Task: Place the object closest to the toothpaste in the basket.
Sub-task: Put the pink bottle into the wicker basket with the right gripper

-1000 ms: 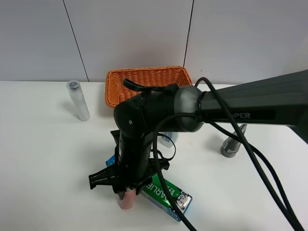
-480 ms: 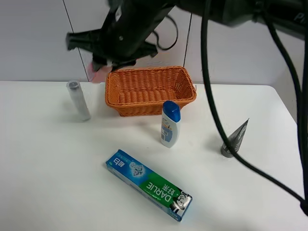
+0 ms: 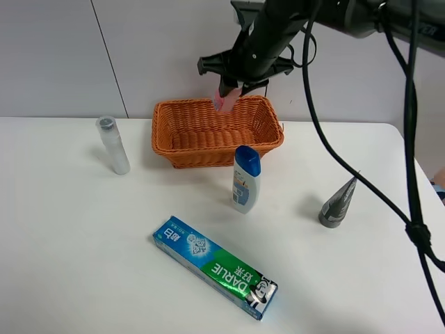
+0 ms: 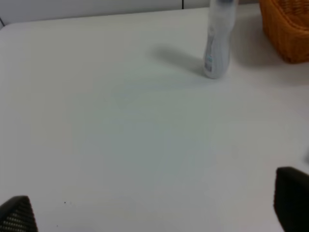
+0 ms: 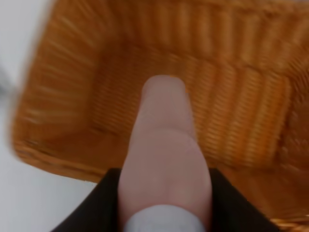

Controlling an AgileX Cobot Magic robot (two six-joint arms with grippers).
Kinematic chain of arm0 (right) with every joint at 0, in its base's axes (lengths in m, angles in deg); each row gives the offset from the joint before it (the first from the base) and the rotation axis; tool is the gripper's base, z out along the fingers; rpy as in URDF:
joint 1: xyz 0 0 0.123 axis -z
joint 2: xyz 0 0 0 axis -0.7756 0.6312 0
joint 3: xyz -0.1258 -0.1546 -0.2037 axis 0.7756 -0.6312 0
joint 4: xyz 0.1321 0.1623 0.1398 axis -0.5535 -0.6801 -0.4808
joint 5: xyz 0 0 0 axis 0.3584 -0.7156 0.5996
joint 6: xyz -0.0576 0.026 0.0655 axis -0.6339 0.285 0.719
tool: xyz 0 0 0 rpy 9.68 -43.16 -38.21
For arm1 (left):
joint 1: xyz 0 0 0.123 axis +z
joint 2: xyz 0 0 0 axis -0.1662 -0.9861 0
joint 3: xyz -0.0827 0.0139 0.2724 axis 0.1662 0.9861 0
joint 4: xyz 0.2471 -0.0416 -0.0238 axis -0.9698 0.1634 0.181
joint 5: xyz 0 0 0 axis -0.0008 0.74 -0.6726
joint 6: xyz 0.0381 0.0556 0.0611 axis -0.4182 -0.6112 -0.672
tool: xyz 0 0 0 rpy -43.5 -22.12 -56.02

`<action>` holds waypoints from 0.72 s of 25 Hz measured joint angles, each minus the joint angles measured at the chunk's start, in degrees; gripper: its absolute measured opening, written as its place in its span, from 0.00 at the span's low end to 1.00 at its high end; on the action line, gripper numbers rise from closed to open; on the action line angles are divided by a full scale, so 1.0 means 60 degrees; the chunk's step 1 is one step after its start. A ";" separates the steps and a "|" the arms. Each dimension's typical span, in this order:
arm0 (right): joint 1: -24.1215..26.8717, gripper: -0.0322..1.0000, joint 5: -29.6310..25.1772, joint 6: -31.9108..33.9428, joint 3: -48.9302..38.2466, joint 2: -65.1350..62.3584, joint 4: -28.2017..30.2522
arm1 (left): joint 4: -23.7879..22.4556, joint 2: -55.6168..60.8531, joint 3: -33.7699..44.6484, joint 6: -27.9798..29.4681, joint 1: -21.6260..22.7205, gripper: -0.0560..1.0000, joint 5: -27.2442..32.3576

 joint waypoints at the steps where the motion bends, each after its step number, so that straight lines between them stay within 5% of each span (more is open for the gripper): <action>1: 0.0059 0.38 -0.0071 -0.0318 0.0000 0.0172 0.0000 | 0.0000 0.0000 0.0000 0.0000 0.0000 0.99 0.0000; 4: 0.0107 0.42 -0.0143 -0.0975 0.0000 0.0686 0.0011 | 0.0000 0.0000 0.0000 -0.0010 0.0000 0.99 0.0000; 9: 0.0107 0.73 0.0368 -0.0939 0.0008 0.0832 0.0459 | 0.0000 0.0000 0.0000 -0.0010 0.0000 0.99 0.0000; 18: 0.0068 0.78 0.0574 -0.0096 0.0011 -0.0746 0.0920 | 0.0000 0.0000 0.0000 -0.0001 0.0000 0.99 0.0000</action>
